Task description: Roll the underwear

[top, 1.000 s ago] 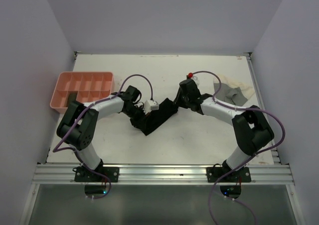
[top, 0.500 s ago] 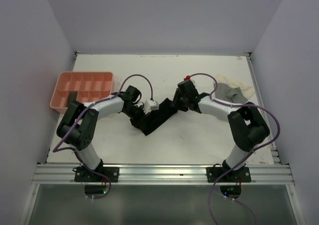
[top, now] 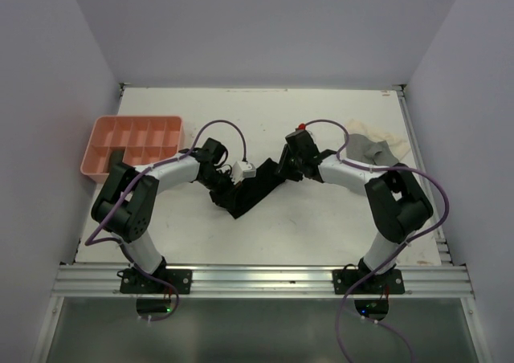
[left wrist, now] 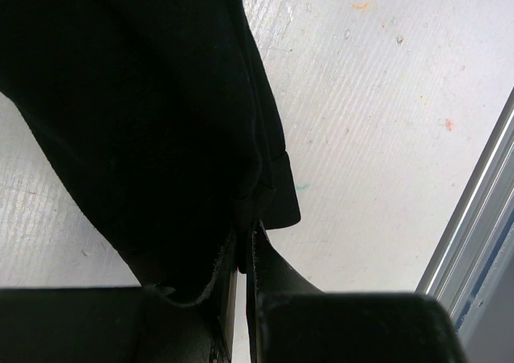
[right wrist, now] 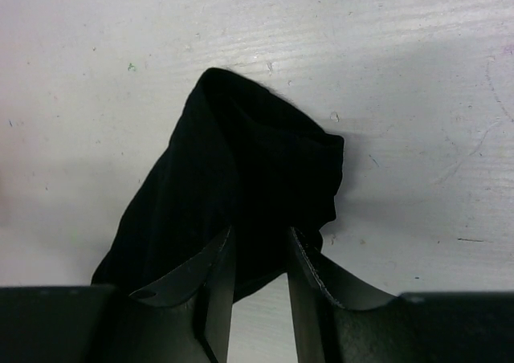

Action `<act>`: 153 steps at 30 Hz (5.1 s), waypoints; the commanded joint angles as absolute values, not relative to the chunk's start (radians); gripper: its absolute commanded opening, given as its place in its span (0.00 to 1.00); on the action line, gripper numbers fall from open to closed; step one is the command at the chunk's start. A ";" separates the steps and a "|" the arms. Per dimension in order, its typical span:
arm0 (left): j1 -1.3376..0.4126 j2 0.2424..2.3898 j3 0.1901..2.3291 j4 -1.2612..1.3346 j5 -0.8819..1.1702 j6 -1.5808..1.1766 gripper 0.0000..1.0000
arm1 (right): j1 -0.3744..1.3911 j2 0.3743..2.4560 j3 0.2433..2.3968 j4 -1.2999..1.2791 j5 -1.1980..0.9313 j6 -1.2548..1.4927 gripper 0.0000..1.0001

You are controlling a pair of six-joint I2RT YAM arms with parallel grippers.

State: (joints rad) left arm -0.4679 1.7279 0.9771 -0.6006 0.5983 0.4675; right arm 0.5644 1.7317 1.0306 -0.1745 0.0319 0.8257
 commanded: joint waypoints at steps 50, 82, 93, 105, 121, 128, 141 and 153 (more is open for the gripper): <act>-0.483 1.819 0.917 -0.615 0.419 0.531 0.10 | 0.561 1.710 1.020 -0.209 0.003 0.887 0.33; -0.486 1.809 0.914 -0.643 0.431 0.549 0.10 | 0.534 1.730 0.980 -0.256 0.130 0.812 0.00; -0.502 1.741 0.908 -0.686 0.480 0.588 0.30 | 0.534 1.629 1.041 -0.310 0.130 0.772 0.18; -0.534 1.677 0.894 -0.654 0.453 0.554 0.39 | 0.572 1.626 1.120 -0.183 -0.038 0.808 0.25; -0.710 1.431 0.781 -0.588 0.302 0.620 0.46 | 0.620 1.922 1.152 -0.104 -0.123 0.808 0.22; -0.772 1.296 0.779 -0.603 0.321 0.650 0.51 | 0.620 1.980 1.206 -0.097 -0.167 0.733 0.22; -0.321 1.177 0.877 -0.445 0.563 0.258 0.34 | 0.618 1.777 1.276 -0.135 -0.164 0.673 0.27; -0.261 1.264 0.859 -0.221 0.312 0.057 0.55 | 0.949 1.702 1.235 -0.389 0.073 1.083 0.45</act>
